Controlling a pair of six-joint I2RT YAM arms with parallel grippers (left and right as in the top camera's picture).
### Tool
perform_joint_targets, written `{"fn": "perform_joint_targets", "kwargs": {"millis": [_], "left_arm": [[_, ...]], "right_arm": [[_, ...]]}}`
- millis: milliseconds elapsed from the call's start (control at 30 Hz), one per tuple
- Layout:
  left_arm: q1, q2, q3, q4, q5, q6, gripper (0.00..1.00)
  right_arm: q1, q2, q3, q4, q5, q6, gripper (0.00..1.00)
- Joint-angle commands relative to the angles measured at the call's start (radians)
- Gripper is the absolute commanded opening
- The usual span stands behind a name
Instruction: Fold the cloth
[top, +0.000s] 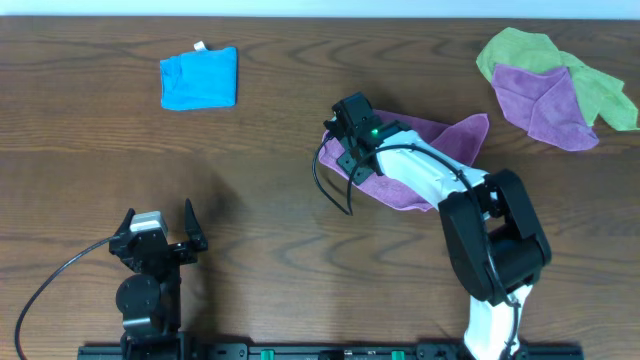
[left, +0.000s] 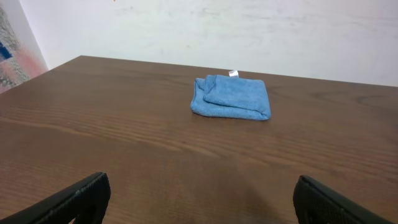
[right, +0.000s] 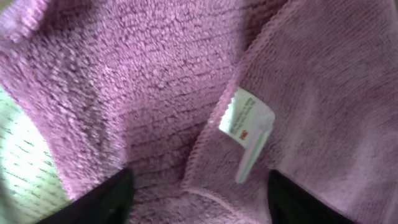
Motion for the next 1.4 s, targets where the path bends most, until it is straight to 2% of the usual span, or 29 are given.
{"fn": "perform_joint_targets", "kwargs": {"millis": [0,167,200,233,267,300,433,600,667,733,1000,1133,1367], "left_arm": [[-0.005,-0.008,-0.014,-0.056,-0.015,0.014,0.95],[-0.005,-0.008,-0.014,-0.056,-0.015,0.014,0.95],[-0.005,-0.008,-0.014,-0.056,-0.015,0.014,0.95],[-0.005,-0.008,-0.014,-0.056,-0.015,0.014,0.95],[-0.005,-0.008,-0.014,-0.056,-0.015,0.014,0.95],[-0.005,-0.008,-0.014,-0.056,-0.015,0.014,0.95],[-0.005,-0.008,-0.014,-0.056,-0.015,0.014,0.95],[-0.005,-0.008,-0.014,-0.056,-0.015,0.014,0.96],[-0.005,-0.008,-0.014,-0.056,-0.015,0.014,0.95],[-0.005,-0.008,-0.014,-0.056,-0.015,0.014,0.95],[-0.005,-0.008,-0.014,-0.056,-0.015,0.014,0.95],[-0.005,-0.008,-0.014,-0.056,-0.015,0.014,0.95],[-0.005,-0.008,-0.014,-0.056,-0.015,0.014,0.95]], "right_arm": [[0.004,0.03,0.01,-0.008,-0.045,-0.009,0.74],[0.038,0.03,0.01,-0.008,-0.116,0.018,0.72],[0.047,0.03,0.01,-0.008,-0.111,0.016,0.66],[0.054,0.03,0.014,-0.008,-0.103,0.016,0.5],[0.06,0.03,0.022,-0.012,-0.093,0.022,0.31],[0.064,0.03,0.034,-0.018,-0.077,0.035,0.21],[0.066,0.03,0.136,-0.09,-0.049,0.047,0.19],[0.066,0.03,0.286,-0.174,-0.048,0.051,0.23],[0.066,0.03,0.311,-0.175,-0.048,0.05,0.17],[0.066,0.03,0.319,-0.178,-0.049,0.051,0.01],[0.06,0.037,0.294,-0.21,-0.119,0.065,0.01],[0.04,0.078,0.294,-0.222,-0.223,0.065,0.01],[0.037,0.107,0.294,-0.214,-0.241,0.068,0.01]]}}
